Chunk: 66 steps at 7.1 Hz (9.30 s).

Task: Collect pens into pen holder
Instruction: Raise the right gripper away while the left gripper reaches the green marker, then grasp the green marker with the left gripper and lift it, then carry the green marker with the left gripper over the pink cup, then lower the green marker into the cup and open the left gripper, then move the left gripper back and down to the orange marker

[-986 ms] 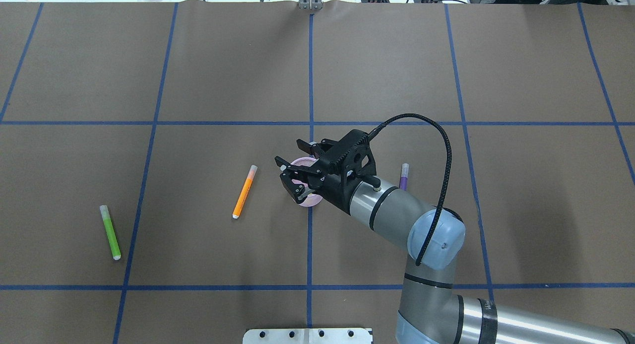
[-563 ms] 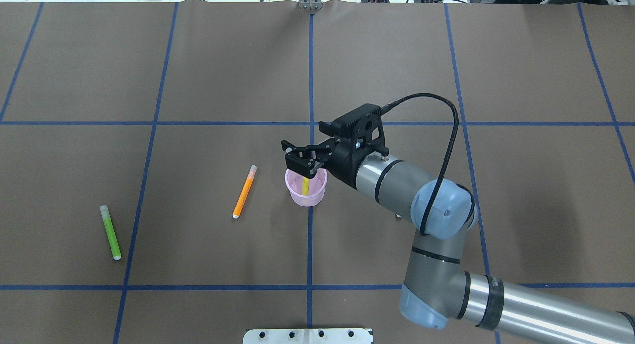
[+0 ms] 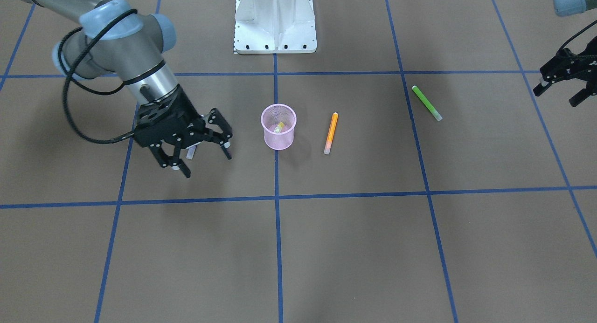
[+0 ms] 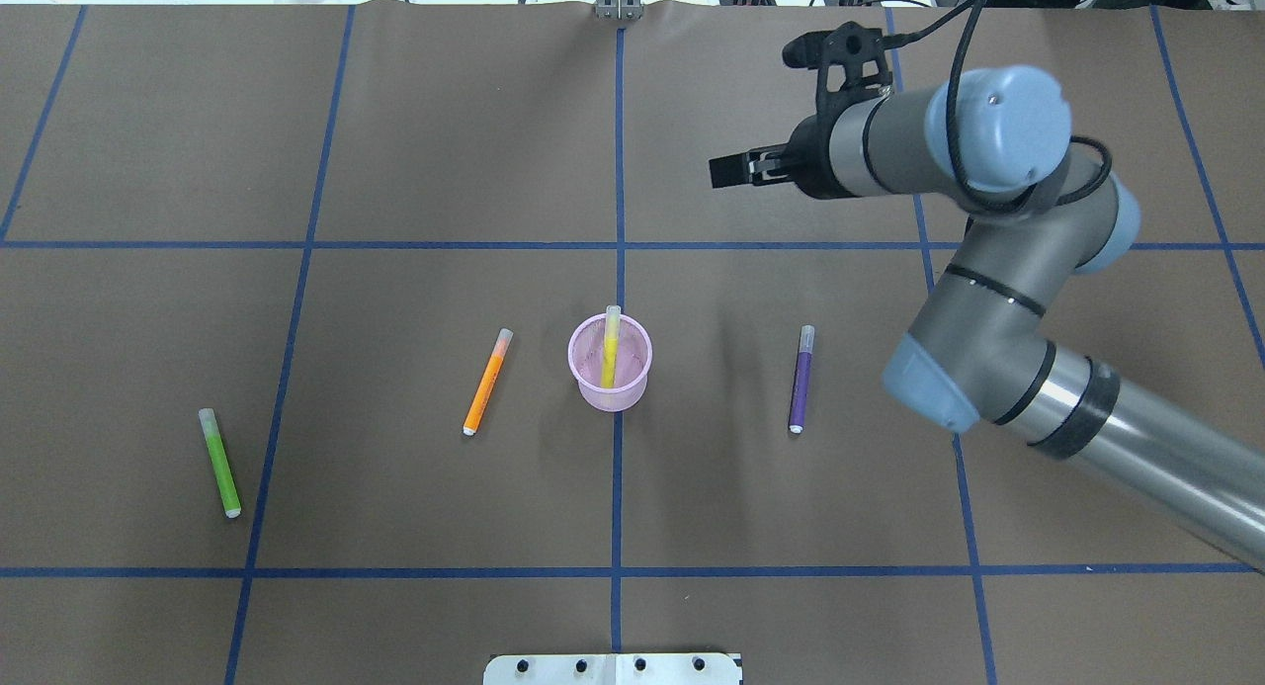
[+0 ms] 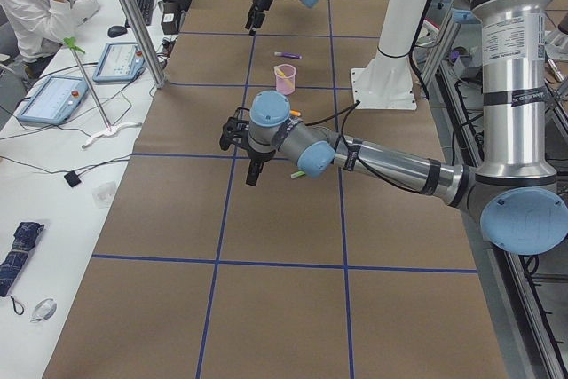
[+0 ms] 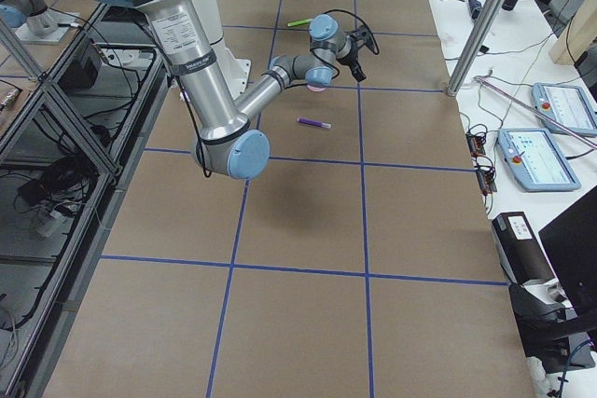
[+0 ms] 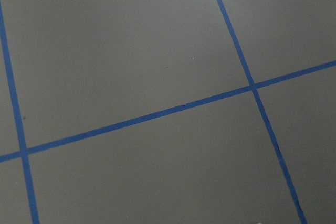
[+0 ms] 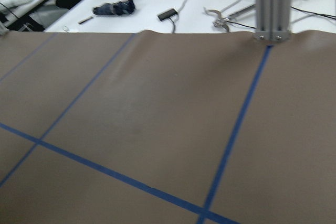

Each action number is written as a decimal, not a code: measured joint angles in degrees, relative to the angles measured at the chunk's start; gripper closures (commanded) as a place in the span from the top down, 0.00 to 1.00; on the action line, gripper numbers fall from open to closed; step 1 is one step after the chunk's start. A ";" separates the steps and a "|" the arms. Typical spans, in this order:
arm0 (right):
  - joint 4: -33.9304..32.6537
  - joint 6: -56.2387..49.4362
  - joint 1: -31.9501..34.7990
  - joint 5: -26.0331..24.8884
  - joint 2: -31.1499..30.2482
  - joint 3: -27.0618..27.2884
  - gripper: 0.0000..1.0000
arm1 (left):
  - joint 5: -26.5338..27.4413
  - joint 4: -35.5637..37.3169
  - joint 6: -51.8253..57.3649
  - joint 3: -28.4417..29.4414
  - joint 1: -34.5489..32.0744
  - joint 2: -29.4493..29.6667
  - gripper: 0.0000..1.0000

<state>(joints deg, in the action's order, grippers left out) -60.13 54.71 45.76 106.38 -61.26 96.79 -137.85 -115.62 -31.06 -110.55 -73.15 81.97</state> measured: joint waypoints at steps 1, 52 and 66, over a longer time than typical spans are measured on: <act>-5.63 -3.84 6.12 6.76 -1.05 -0.28 1.00 | 2.18 -3.51 -8.11 -0.09 4.43 -1.56 1.00; -23.72 -34.56 30.52 25.44 -13.02 2.45 1.00 | 47.55 -43.70 -10.70 23.51 45.89 38.19 0.99; -23.63 -32.11 29.47 24.87 -13.52 2.59 1.00 | 33.52 9.80 -24.87 14.40 44.53 37.15 0.48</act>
<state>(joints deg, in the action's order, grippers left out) -83.76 22.60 75.23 131.25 -74.78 99.38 -104.32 -105.82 -55.93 -96.15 -28.63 119.12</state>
